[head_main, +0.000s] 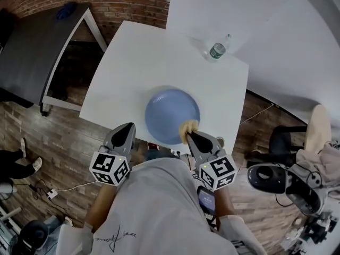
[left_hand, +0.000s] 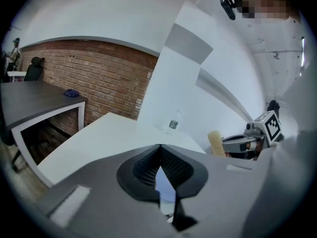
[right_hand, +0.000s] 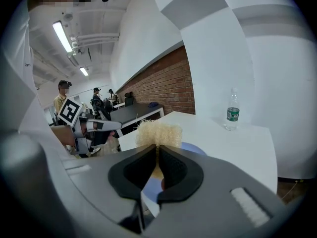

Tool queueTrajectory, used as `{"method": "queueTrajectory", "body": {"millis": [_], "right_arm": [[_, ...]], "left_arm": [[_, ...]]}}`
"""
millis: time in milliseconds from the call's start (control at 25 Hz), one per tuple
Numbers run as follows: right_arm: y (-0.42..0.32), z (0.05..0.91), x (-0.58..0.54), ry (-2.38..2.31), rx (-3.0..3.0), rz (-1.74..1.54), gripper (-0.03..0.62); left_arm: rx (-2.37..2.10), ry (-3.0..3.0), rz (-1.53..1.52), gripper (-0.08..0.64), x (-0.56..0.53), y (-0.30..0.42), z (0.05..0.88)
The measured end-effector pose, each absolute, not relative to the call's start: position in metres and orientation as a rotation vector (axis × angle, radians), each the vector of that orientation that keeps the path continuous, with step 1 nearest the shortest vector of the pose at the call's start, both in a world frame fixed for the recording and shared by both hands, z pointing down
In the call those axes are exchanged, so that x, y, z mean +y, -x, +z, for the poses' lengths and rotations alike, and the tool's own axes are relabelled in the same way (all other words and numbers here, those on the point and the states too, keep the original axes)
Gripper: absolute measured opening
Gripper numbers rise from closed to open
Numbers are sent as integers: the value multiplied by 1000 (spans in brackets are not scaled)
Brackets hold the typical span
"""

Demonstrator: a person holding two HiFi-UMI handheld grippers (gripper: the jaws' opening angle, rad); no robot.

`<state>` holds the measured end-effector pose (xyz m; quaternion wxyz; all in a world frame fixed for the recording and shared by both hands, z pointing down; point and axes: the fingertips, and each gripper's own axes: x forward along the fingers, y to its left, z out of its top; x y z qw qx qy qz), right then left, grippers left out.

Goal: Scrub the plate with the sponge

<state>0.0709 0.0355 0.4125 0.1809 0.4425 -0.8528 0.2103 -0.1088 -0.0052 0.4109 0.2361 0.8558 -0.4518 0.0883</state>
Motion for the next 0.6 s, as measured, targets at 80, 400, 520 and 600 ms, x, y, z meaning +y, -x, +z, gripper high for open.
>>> {"method": "queueTrajectory", "body": {"millis": [80,400,520,600], "right_arm": [[-74,421,23,-1235,-2394,606,28],[-79,445,-5,-1213,-2362,629,28],[-76,449,-14,-1186,-2364,622,28],[-74,452,-20,-1163,-2358,605,28]], "left_arm": [[-1245,-2313,282,14,-14,107,424],[-1237,-2271,378,15,-31,102,455],[-1232,-2278,393,14,-37,103,456],[-1226,-2286,417,14,-44,103,460]]}}
